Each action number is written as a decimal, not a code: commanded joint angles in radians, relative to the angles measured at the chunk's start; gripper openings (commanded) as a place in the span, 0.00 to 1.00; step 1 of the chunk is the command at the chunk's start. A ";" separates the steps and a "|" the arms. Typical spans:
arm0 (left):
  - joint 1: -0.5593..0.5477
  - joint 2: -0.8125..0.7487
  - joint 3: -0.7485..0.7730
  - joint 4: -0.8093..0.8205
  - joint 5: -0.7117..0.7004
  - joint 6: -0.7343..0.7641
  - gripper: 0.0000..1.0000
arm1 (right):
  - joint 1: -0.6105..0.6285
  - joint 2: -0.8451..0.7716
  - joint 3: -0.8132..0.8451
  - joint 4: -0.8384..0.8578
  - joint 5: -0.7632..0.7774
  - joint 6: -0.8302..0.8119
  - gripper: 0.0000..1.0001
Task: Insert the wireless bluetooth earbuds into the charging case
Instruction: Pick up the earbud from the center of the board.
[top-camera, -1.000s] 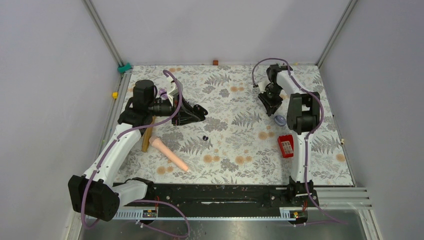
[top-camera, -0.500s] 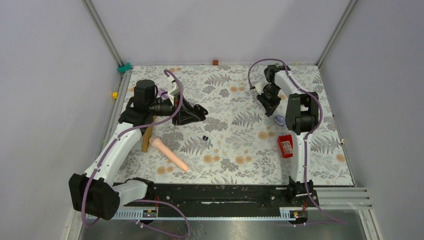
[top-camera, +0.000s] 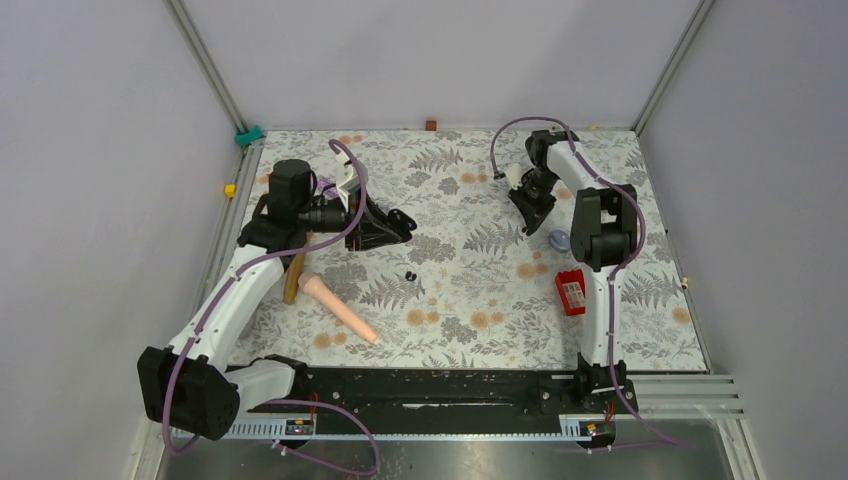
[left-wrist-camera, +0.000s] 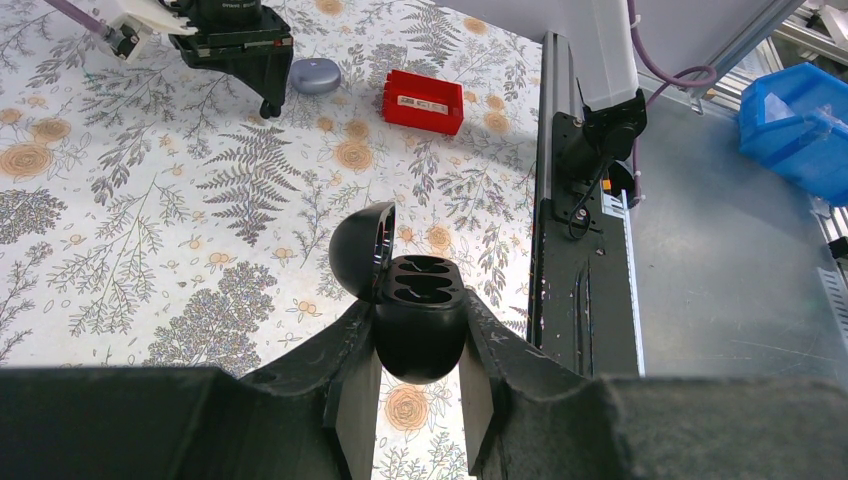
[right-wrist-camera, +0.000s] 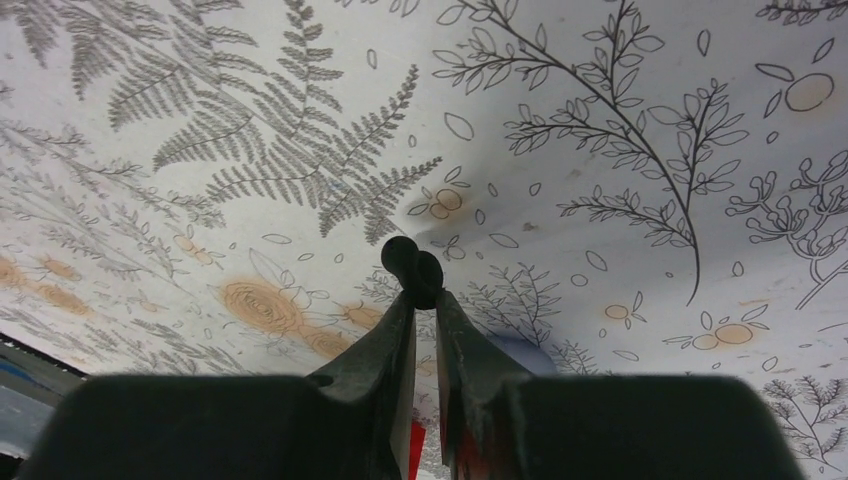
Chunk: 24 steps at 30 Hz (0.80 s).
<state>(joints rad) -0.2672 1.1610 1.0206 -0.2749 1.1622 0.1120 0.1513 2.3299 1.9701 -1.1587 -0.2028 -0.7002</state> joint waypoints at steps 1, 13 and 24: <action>-0.007 0.008 0.008 0.047 -0.003 0.015 0.04 | 0.011 -0.110 -0.013 -0.017 -0.069 0.002 0.07; -0.038 0.031 -0.006 0.087 -0.119 -0.028 0.03 | 0.015 -0.358 -0.210 0.120 -0.191 0.142 0.04; -0.105 0.102 0.015 0.087 -0.183 -0.024 0.03 | 0.095 -0.685 -0.362 0.212 -0.274 0.289 0.04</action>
<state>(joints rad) -0.3569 1.2446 1.0206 -0.2306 1.0084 0.0895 0.2119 1.7428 1.6344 -0.9928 -0.4072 -0.4908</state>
